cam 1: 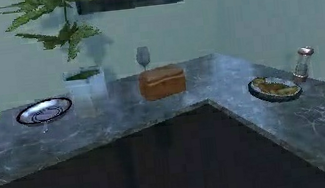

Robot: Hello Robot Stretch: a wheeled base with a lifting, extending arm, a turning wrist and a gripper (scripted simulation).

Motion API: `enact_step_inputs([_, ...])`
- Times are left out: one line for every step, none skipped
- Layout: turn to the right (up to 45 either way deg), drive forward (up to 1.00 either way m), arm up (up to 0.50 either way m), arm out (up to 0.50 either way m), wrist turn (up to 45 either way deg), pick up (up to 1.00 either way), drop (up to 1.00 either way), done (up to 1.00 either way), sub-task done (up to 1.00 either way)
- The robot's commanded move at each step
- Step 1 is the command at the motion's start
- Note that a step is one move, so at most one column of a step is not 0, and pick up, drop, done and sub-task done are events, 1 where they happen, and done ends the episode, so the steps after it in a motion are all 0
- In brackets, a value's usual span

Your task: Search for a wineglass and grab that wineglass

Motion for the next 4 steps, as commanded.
enact_step_inputs([0.0,0.55,0.0,0.0,0.0,0.0,0.0,0.0,0.0])
enact_step_inputs([-45.0,0.0,0.0,0.0,0.0,0.0,0.0,0.0,0.0])
enact_step_inputs([-45.0,0.0,0.0,0.0,0.0,0.0,0.0,0.0,0.0])
enact_step_inputs([0.0,0.0,0.5,0.0,0.0,0.0,0.0,0.0,0.0])
